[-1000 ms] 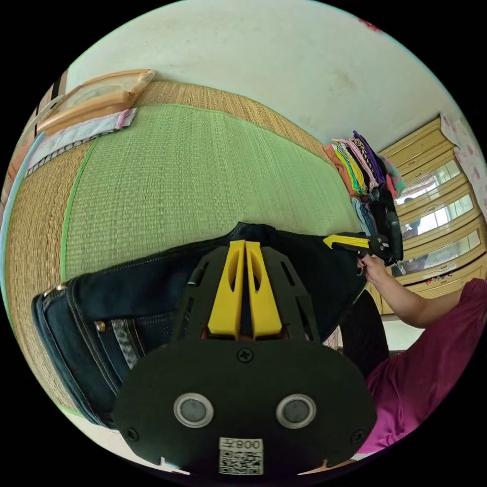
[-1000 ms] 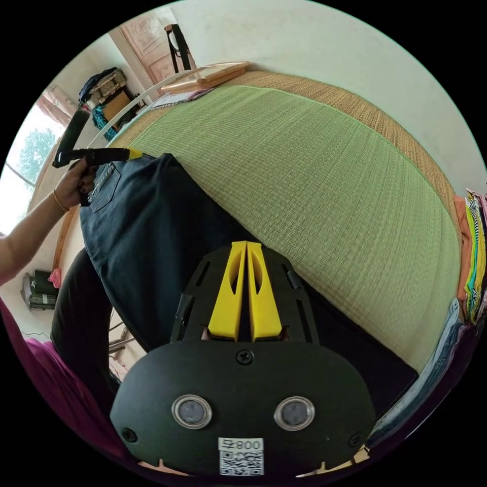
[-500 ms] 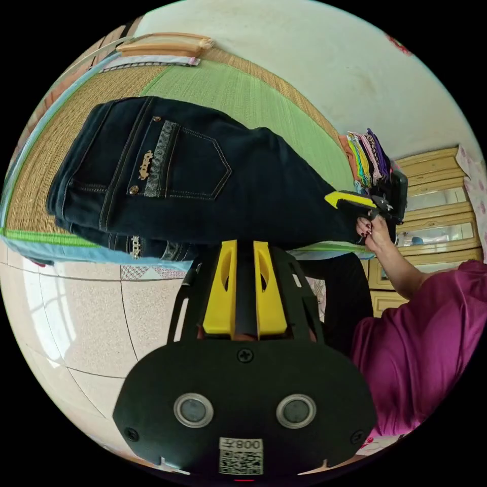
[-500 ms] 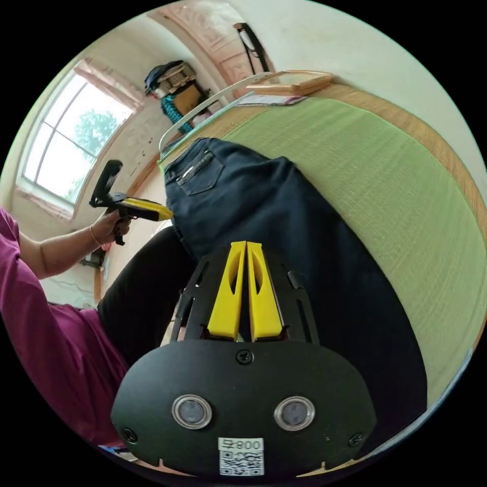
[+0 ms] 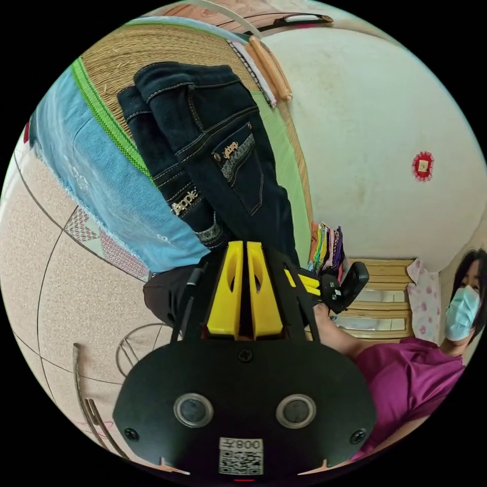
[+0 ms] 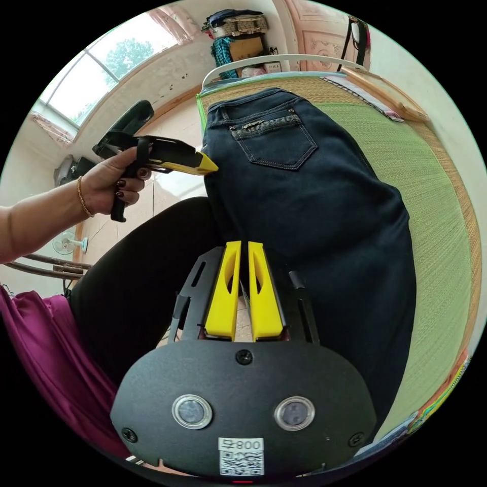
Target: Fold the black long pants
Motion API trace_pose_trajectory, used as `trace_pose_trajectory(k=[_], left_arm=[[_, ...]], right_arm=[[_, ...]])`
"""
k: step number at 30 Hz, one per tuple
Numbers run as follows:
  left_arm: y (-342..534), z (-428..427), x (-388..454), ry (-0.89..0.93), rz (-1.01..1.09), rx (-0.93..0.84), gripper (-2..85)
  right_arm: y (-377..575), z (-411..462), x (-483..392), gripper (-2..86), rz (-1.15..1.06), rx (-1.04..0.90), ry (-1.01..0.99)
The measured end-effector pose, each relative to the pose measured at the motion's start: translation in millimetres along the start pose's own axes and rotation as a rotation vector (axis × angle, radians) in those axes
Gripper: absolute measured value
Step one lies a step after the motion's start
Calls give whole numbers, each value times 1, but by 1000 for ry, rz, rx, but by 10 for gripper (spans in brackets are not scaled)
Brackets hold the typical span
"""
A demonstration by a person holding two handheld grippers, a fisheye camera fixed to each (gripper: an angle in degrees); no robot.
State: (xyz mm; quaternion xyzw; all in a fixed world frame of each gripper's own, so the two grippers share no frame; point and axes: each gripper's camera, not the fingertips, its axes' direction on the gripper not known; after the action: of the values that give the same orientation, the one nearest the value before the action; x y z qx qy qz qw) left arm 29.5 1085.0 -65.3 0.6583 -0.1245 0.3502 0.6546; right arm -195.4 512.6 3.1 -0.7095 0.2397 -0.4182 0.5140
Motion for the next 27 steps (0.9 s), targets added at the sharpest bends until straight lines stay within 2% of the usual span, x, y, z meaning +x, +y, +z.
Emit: trace_pose_trajectory(k=[5,9,11,17,22,24,27], left_arm=[[22,-28,11,4,55,50,11],[31,-28,-5,-56,3,6,9],[34,-34,-4,-25,-6,20,7],[38,-69,24,-78,62,102,2],[19,-63,52,-145,129,99,1],[12,-49,59,-273,156,46,0],[11,-40,68,-286,174,33,1]], right_arm=[[5,-29,-16,14,-35,64,0],[2,-4,-19,15,-19,-18,-19],[2,-4,-19,16,-22,-12,-17],[6,-11,-9,22,11,5,-70],[14,-19,0,31,83,35,-128],[18,-23,4,28,107,42,-154],[30,-31,13,14,137,35,-214]])
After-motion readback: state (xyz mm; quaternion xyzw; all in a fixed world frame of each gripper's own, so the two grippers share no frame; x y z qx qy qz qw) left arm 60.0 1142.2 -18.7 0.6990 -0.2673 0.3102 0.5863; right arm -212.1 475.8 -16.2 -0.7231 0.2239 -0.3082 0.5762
